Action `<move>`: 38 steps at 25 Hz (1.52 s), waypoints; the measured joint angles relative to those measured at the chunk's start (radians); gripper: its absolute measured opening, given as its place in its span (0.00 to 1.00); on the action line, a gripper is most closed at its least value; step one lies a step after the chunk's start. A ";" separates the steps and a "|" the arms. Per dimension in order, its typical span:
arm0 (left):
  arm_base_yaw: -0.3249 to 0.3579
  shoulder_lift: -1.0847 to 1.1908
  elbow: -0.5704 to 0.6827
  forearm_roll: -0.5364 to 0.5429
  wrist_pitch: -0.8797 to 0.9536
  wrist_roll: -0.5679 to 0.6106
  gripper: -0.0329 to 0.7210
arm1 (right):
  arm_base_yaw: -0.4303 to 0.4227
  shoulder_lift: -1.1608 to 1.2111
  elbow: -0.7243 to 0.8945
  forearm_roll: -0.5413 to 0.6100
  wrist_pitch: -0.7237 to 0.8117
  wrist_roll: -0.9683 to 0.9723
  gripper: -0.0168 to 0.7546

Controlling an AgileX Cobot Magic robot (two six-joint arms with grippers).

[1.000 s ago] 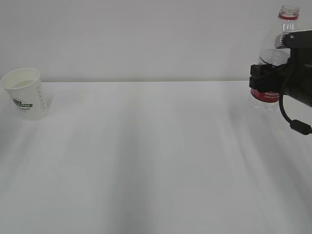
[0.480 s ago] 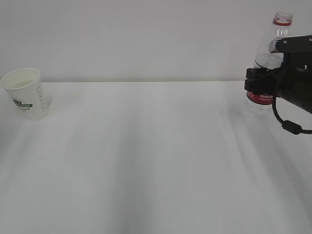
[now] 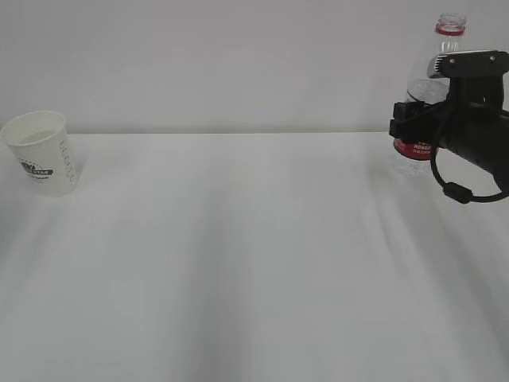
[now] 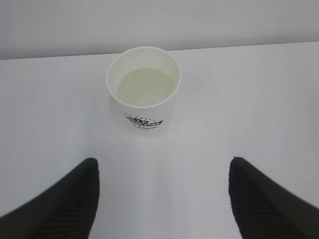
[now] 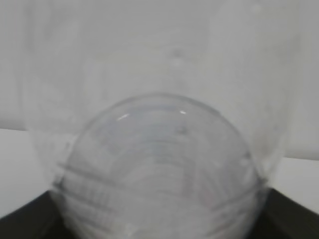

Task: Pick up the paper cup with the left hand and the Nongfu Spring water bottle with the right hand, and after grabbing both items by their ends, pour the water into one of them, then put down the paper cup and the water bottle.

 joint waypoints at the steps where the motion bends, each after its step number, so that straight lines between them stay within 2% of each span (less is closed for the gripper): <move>1: 0.000 0.000 0.000 0.000 0.000 0.000 0.83 | 0.000 0.009 -0.005 0.000 0.002 0.000 0.69; 17: 0.000 0.000 0.000 0.000 0.000 0.000 0.82 | 0.000 0.142 -0.079 0.000 0.012 0.002 0.69; 32: 0.000 -0.004 0.000 0.000 -0.008 0.000 0.82 | 0.000 0.166 -0.085 0.000 -0.013 0.002 0.69; 38: 0.000 -0.004 0.000 0.000 -0.008 0.000 0.82 | 0.000 0.166 -0.085 0.000 -0.008 0.015 0.86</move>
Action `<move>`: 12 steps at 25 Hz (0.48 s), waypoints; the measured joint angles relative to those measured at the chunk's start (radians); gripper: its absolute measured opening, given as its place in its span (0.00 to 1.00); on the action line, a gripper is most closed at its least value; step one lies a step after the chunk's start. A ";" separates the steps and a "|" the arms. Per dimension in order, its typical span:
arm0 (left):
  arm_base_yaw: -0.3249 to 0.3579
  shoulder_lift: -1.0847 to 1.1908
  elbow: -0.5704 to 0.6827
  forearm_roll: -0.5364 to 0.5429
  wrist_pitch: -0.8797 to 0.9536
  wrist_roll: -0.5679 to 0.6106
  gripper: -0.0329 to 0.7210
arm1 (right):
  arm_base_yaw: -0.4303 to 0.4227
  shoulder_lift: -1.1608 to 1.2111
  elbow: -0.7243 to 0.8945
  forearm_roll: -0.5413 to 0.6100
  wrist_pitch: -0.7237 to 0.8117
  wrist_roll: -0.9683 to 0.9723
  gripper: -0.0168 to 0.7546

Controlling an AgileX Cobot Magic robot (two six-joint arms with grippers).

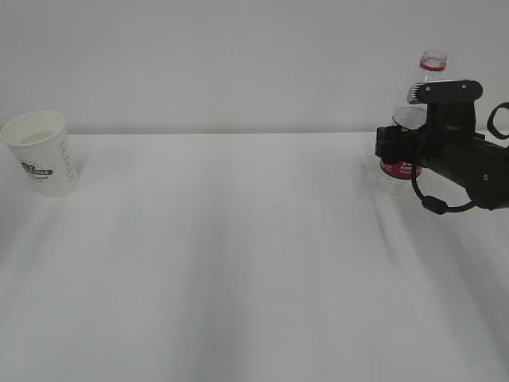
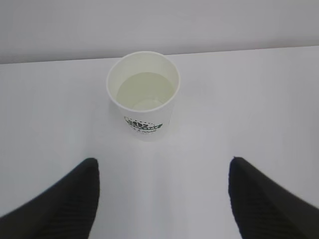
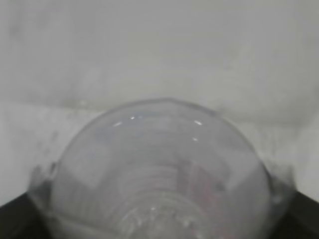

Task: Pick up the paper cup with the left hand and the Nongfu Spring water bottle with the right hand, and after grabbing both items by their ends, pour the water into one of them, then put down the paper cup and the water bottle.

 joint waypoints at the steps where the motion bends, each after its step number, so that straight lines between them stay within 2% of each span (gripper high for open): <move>1: 0.000 0.000 0.000 0.000 0.000 0.000 0.82 | 0.000 0.000 0.000 0.000 0.005 0.000 0.87; 12: 0.000 0.000 0.000 0.000 0.000 0.000 0.82 | 0.000 -0.060 0.000 0.000 0.033 0.000 0.88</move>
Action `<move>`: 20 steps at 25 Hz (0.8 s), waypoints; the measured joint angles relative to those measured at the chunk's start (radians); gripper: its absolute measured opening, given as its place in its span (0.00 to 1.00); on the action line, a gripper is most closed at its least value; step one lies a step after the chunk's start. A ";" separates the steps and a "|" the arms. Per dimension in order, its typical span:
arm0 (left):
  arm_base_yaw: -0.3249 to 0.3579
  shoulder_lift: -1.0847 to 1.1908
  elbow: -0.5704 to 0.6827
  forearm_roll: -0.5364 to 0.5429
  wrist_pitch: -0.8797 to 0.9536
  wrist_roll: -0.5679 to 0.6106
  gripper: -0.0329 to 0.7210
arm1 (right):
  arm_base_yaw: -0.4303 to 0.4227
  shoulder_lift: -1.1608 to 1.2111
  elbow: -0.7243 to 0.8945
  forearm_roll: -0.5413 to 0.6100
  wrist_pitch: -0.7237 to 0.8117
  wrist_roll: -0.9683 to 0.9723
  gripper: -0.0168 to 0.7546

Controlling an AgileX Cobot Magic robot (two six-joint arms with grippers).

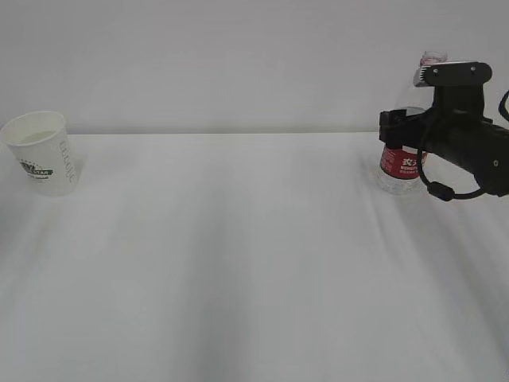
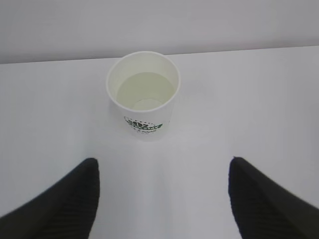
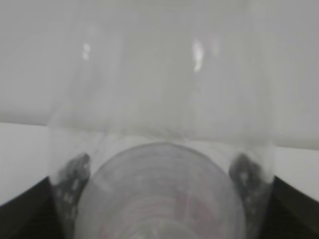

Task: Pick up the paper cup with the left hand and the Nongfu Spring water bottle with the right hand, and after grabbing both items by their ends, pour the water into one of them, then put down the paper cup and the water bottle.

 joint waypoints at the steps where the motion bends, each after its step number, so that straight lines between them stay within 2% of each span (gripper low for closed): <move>1: 0.000 0.000 0.000 0.000 0.000 0.000 0.82 | 0.000 -0.010 0.000 0.000 0.000 0.000 0.88; 20: 0.000 -0.029 0.000 0.011 0.000 0.000 0.82 | 0.000 -0.214 0.000 0.000 0.147 0.002 0.88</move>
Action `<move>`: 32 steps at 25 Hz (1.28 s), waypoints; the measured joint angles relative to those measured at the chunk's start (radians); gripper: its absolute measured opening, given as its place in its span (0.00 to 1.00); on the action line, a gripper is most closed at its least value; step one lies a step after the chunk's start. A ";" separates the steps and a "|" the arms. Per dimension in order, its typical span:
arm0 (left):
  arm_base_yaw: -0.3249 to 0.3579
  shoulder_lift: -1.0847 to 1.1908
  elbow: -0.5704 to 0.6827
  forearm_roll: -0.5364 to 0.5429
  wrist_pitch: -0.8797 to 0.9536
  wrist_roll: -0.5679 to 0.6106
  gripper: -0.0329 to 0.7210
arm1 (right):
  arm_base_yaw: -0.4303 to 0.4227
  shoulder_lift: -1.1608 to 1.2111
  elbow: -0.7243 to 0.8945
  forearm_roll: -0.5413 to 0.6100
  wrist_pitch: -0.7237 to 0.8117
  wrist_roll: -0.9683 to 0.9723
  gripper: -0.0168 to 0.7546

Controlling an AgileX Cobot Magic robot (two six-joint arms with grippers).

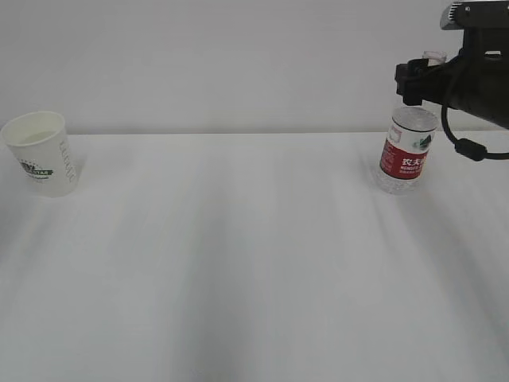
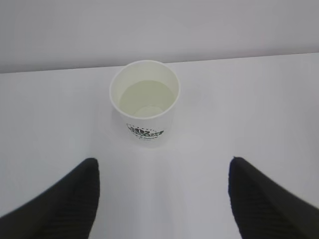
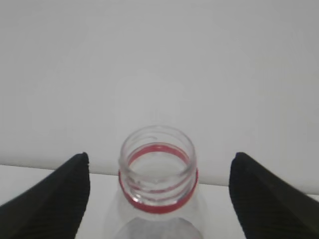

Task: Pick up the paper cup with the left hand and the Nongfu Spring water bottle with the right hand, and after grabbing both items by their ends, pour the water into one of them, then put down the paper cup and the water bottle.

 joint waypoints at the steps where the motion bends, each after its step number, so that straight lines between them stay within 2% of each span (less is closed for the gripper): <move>1: 0.000 -0.007 0.000 0.005 0.000 0.000 0.82 | 0.000 -0.010 0.000 -0.002 0.015 0.000 0.88; 24: 0.000 -0.071 0.000 0.016 0.004 0.000 0.82 | 0.000 -0.236 0.000 -0.004 0.423 0.002 0.85; 32: 0.000 -0.102 0.000 0.016 0.029 0.000 0.82 | 0.000 -0.322 0.002 -0.004 0.517 0.002 0.83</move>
